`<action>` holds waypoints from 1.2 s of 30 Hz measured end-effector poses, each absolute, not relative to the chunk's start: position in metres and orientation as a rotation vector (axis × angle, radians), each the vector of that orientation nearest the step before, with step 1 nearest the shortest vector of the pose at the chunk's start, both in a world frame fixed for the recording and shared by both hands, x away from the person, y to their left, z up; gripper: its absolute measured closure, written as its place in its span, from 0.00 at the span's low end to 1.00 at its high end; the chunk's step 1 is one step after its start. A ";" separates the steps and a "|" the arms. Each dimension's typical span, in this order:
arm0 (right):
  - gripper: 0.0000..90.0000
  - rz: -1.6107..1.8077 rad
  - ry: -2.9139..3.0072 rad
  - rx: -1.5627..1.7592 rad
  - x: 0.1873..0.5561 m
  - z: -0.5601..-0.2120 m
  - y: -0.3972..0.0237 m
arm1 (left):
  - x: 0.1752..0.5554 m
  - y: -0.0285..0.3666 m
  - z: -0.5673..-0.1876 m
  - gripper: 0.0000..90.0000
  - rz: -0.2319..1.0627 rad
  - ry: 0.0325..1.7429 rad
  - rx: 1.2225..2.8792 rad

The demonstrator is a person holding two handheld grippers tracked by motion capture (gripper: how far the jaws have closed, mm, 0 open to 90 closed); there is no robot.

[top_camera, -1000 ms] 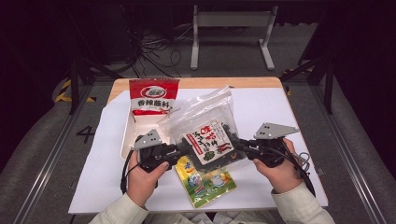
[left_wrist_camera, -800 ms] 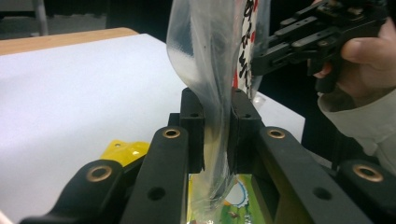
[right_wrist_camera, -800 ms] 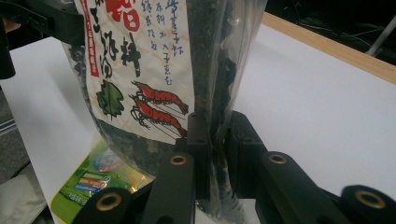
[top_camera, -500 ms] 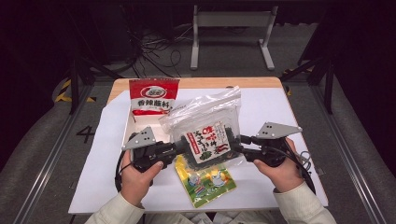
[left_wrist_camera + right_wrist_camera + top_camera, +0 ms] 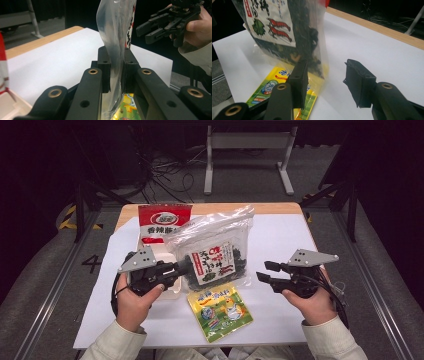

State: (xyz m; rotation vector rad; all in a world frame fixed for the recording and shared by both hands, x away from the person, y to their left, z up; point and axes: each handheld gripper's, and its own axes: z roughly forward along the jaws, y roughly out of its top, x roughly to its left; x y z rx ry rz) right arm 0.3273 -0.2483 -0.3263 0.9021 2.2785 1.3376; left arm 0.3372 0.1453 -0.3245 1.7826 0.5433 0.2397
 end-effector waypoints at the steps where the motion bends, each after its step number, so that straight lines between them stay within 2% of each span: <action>1: 0.58 1.339 2.278 0.909 0.328 -0.326 -0.250 | 0.337 0.145 -0.325 0.90 0.240 0.543 1.783; 12: 0.58 1.311 2.273 0.966 0.329 -0.330 -0.267 | 0.339 0.160 -0.302 0.90 0.294 0.499 1.838; 23: 0.58 1.295 2.244 1.027 0.333 -0.337 -0.282 | 0.341 0.173 -0.296 0.90 0.357 0.514 1.860; 36: 0.58 1.298 2.219 1.068 0.334 -0.338 -0.293 | 0.341 0.198 -0.289 0.90 0.424 0.558 1.824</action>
